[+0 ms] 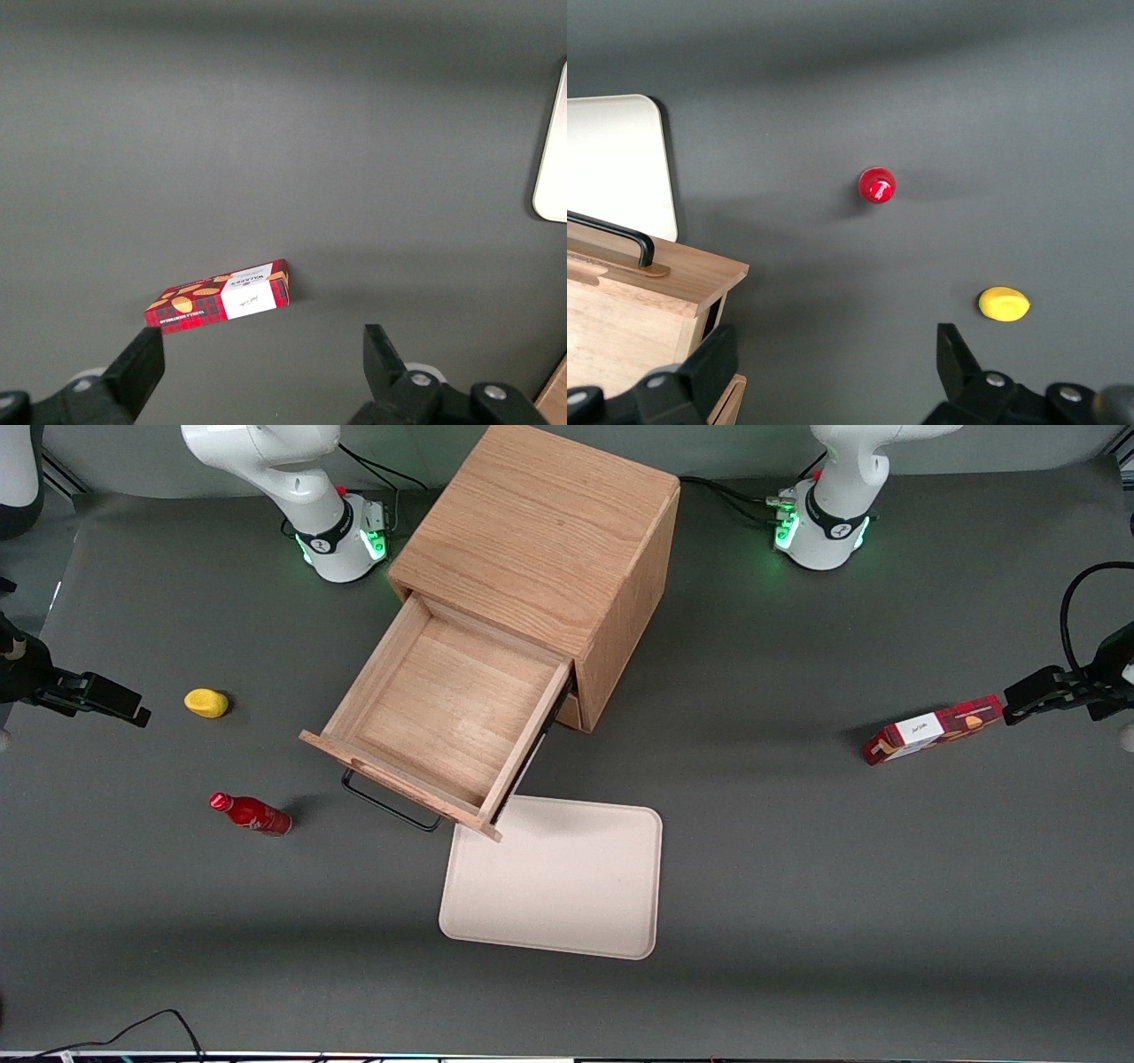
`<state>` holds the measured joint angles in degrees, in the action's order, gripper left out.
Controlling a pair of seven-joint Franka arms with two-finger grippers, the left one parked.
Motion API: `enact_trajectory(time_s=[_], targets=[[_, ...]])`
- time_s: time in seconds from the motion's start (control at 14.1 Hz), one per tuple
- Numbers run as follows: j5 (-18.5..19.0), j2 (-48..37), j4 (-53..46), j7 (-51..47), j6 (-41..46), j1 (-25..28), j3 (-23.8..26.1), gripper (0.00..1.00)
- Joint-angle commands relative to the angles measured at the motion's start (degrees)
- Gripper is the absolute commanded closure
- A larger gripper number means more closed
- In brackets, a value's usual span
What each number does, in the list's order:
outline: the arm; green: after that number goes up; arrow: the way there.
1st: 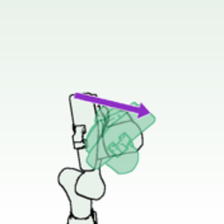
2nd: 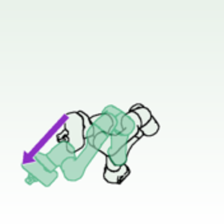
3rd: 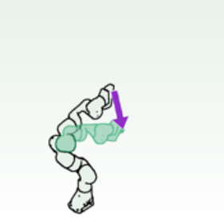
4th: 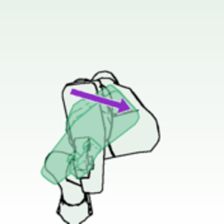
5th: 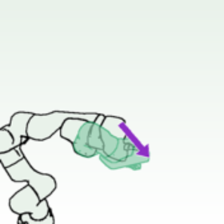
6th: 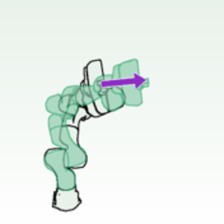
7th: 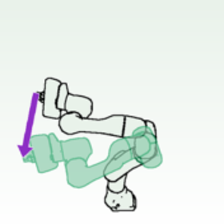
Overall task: Close top drawer
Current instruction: 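Move the right gripper toward the open wooden drawer's front panel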
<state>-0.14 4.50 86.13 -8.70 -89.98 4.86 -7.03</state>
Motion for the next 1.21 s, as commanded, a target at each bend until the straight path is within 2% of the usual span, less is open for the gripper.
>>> enact_trajectory(time_s=[0.0,0.43,0.64,0.99,1.13], targets=[[1.11,0.07,-0.18,0.44,0.86,0.06,0.00,0.00],[0.50,0.42,0.27,0.53,-0.19,0.15,0.17,0.00],[0.40,4.01,-0.87,4.55,-5.45,0.59,1.31,0.00],[0.49,14.46,-12.36,9.39,-8.02,3.75,2.11,0.00],[-0.12,18.07,-15.54,15.78,-8.02,4.63,2.11,0.00]])
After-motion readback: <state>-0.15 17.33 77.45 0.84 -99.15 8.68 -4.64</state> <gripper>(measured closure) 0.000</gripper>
